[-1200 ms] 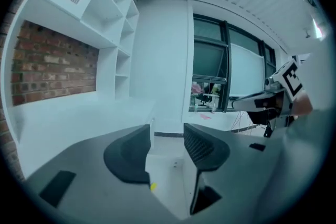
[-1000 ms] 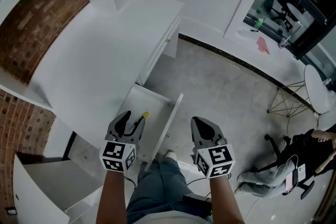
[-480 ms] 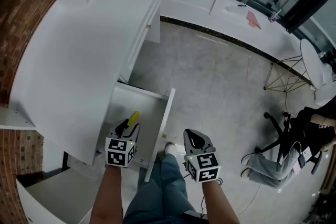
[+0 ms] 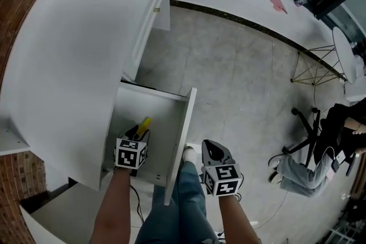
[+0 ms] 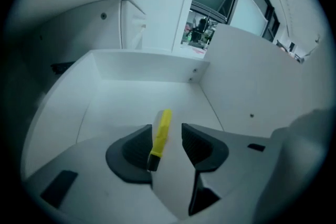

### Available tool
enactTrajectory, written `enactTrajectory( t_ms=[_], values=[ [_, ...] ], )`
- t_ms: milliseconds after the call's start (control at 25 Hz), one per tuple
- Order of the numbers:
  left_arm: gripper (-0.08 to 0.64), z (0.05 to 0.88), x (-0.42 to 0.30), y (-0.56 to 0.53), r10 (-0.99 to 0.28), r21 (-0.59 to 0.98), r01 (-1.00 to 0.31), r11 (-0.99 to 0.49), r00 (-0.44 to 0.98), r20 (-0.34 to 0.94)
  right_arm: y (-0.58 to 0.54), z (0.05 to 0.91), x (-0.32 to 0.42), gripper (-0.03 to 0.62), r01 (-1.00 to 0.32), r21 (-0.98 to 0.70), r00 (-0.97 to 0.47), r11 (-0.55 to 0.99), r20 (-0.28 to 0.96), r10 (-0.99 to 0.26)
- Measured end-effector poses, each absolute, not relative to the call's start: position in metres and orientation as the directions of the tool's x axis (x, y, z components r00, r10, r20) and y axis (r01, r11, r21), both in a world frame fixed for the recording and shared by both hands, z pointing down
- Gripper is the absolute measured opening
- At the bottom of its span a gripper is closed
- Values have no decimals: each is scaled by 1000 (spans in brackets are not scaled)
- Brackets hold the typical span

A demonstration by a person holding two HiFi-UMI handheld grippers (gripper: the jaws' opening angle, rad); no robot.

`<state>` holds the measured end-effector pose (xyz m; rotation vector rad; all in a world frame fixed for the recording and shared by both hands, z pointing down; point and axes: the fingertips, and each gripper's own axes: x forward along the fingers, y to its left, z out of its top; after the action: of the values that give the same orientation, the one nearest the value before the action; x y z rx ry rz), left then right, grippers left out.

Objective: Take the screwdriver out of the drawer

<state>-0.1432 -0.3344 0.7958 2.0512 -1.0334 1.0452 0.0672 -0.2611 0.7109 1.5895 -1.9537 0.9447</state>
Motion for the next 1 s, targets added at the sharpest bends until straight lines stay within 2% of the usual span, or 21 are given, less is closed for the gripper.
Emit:
enactTrajectory(
  t_ms=[80, 240, 560, 1000],
  values=[
    [181, 807, -146, -333, -340, 138, -837, -530, 359, 869, -258, 721, 68, 9, -971, -226, -221, 77, 726, -651],
    [80, 821, -146, -331, -305, 89, -810, -580, 318, 898, -253, 732, 73, 9, -974, -223, -190, 29, 747, -637],
    [74, 805, -136, -330, -313, 142, -817, -559, 367, 876, -242, 720, 86, 9, -979, -205, -154, -6, 753, -640],
    [74, 701, -112, -338, -415, 199, -822, -533, 459, 785, -258, 636, 104, 9, -988, -151, -112, 10, 688, -717]
  ],
)
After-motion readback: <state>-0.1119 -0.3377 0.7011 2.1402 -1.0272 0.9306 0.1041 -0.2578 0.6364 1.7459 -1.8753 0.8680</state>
